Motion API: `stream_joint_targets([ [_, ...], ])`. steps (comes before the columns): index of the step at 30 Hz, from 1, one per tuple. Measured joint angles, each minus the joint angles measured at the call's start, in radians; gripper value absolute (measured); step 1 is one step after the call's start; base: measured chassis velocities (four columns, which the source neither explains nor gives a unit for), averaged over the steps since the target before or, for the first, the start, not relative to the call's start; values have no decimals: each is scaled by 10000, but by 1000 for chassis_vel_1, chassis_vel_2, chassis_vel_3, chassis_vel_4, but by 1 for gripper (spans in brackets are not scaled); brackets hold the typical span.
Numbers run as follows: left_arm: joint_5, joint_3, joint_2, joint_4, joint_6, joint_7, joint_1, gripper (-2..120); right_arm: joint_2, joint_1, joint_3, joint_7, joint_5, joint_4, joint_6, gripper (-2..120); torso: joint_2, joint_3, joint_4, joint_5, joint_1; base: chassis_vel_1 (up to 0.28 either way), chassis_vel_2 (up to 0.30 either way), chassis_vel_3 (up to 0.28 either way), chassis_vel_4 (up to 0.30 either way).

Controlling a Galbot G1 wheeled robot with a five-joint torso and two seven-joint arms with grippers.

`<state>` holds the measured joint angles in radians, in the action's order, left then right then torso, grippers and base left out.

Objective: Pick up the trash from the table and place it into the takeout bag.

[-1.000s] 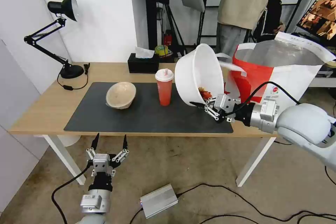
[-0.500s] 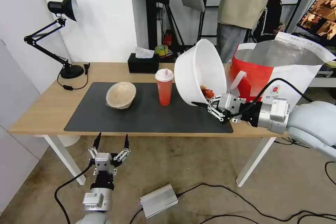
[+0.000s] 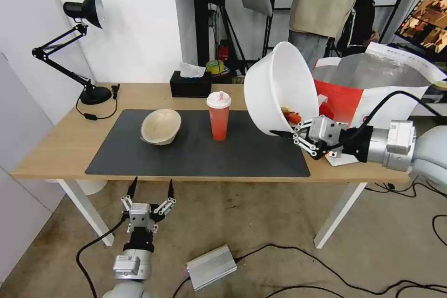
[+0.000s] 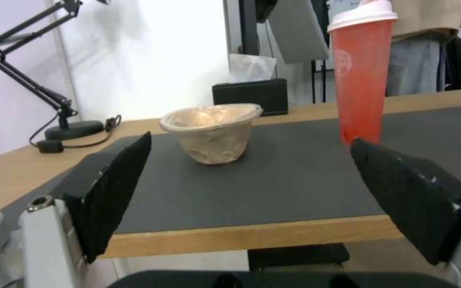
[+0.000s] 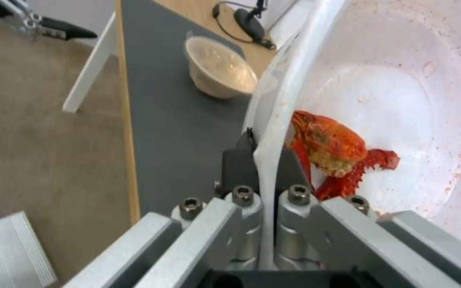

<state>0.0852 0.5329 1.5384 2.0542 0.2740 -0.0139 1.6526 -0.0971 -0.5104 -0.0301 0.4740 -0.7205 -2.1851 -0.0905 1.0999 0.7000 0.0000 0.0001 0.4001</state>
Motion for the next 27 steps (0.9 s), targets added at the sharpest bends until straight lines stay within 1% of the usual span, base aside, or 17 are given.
stream_joint_targets([
  [4, -17, -39, -57, -68, 4, 33, -42, 100, 332, -1, 534, 580, -96, 250, -1, 0, 0, 0, 0, 0, 0, 0, 0, 0, 0],
  [5, -17, -39, -57, -68, 4, 33, -42, 100, 332, -1, 534, 580, -96, 250, -1, 0, 0, 0, 0, 0, 0, 0, 0, 0, 0],
  [9, -123, -74, -140, -147, 12, 131, -105, 100, 656, -37, 1160, 1232, -95, 663, -7, 0, 0, 0, -1, -1, -1, 0, 0, 0, 0],
  [14, -214, -74, -179, -217, 15, 223, -188, 100, 831, -34, 1373, 1545, -49, 909, -6, 0, 0, 0, 0, 0, 0, 0, 0, 0, 0],
  [18, -256, -86, -220, -336, 22, 264, -334, 100, 1080, 18, 1608, 2146, 125, 1332, 87, 0, 0, 0, 0, 0, 0, 0, 0, 0, 0],
  [21, -259, -89, -230, -380, 45, 273, -367, 100, 1172, 25, 1657, 2349, 145, 1459, 115, 0, 0, 0, 0, 0, 0, 0, 0, 0, 0],
  [24, -260, -89, -246, -508, 178, 327, -439, 100, 1346, 42, 1832, 3027, 299, 1911, 164, 0, 0, 0, 0, 0, 0, 0, 0, 0, 0],
  [25, -260, -89, -246, -508, 178, 327, -439, 100, 1346, 42, 1832, 3027, 299, 1911, 164, 0, 0, 0, 0, 0, 0, 0, 0, 0, 0],
  [27, -261, -88, -255, -569, 205, 404, -484, 100, 1420, 87, 1912, 3431, 495, 2243, 168, 0, 0, 0, 1, 1, 0, 0, 0, 0, 0],
])
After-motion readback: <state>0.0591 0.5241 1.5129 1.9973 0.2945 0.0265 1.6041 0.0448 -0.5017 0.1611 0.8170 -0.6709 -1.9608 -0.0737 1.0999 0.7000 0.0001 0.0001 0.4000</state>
